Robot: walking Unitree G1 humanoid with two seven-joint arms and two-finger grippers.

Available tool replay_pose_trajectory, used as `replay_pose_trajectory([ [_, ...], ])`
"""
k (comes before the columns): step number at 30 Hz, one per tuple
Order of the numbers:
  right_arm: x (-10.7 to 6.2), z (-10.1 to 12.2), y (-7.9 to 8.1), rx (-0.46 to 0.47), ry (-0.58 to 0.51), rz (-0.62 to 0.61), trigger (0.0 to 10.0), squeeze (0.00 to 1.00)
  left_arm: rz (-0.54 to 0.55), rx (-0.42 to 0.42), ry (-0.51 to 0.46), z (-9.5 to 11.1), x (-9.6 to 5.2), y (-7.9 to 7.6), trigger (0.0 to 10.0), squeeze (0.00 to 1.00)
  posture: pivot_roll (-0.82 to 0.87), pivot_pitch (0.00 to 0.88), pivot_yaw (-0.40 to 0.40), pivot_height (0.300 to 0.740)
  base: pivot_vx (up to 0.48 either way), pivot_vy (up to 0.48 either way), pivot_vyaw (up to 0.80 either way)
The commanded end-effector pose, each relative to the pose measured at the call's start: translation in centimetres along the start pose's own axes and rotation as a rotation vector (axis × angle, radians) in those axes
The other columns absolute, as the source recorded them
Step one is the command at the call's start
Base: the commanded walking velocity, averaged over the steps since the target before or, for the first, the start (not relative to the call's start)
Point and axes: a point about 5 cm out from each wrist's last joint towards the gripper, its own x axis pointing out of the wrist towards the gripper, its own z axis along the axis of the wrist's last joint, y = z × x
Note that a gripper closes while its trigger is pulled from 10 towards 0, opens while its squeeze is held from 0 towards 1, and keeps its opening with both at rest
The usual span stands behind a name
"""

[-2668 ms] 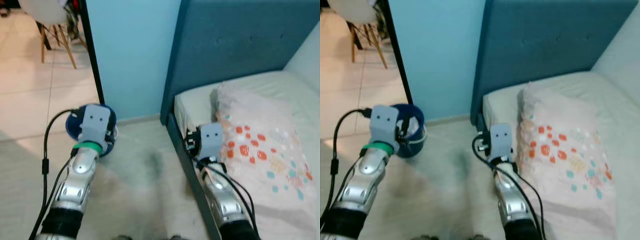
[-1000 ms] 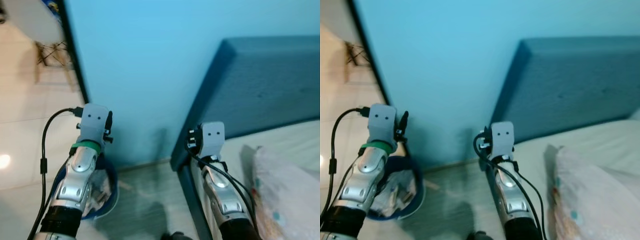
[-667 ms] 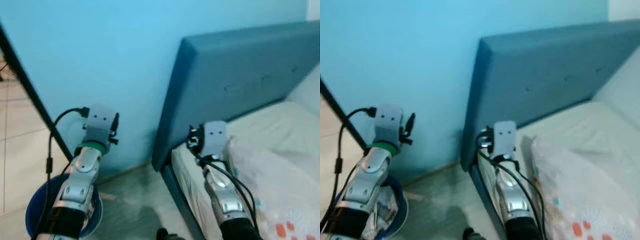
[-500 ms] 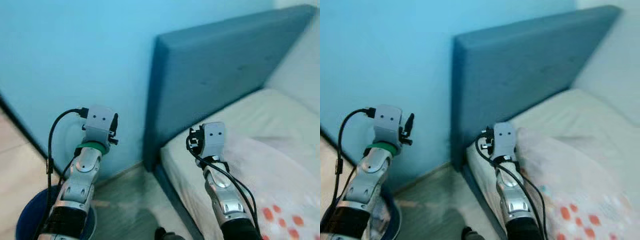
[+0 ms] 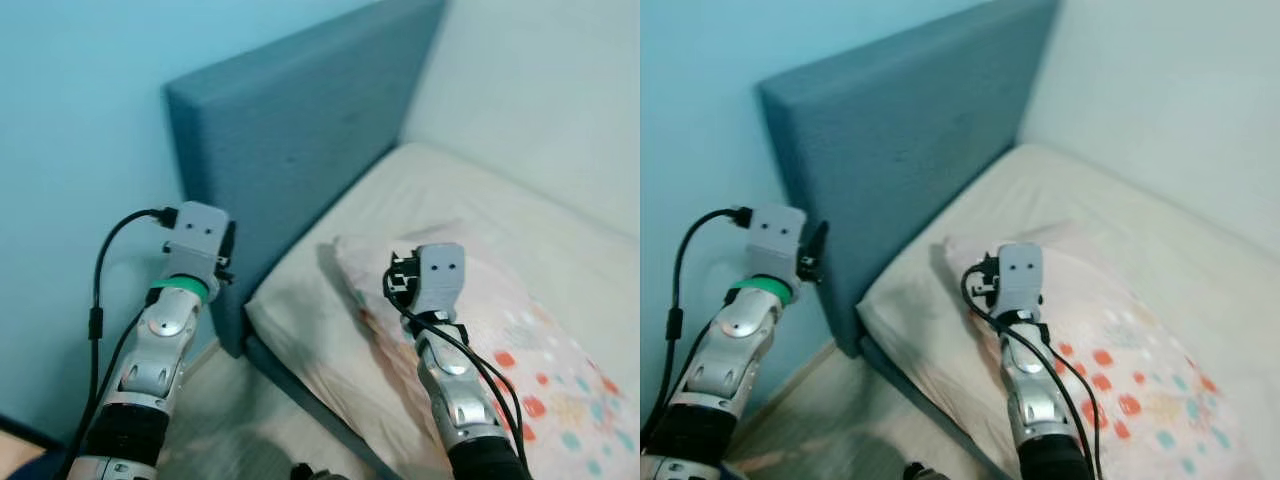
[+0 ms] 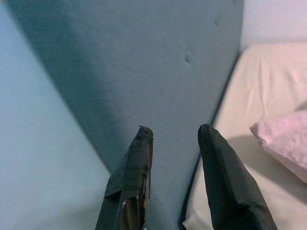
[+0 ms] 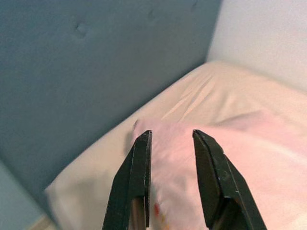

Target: Clean up the room

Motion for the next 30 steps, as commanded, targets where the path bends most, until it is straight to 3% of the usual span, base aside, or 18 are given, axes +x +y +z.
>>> replay_pose_trajectory([
  [1, -0.24, -0.58, -0.31, 0.001, 0.026, -0.009, 10.0, 0.0, 0.001, -0.001, 0.027, -0.63, -0.18, -0.11, 10.0, 0.0, 0.02, 0.042, 0.036, 0.74, 0.0, 0.0, -0.8],
  [30, -0.18, -0.45, -0.31, 0.006, 0.021, -0.008, 10.0, 0.0, 0.007, -0.007, 0.021, -0.44, 0.14, -0.25, 10.0, 0.0, 0.02, 0.041, 0.035, 0.74, 0.0, 0.0, -0.8],
])
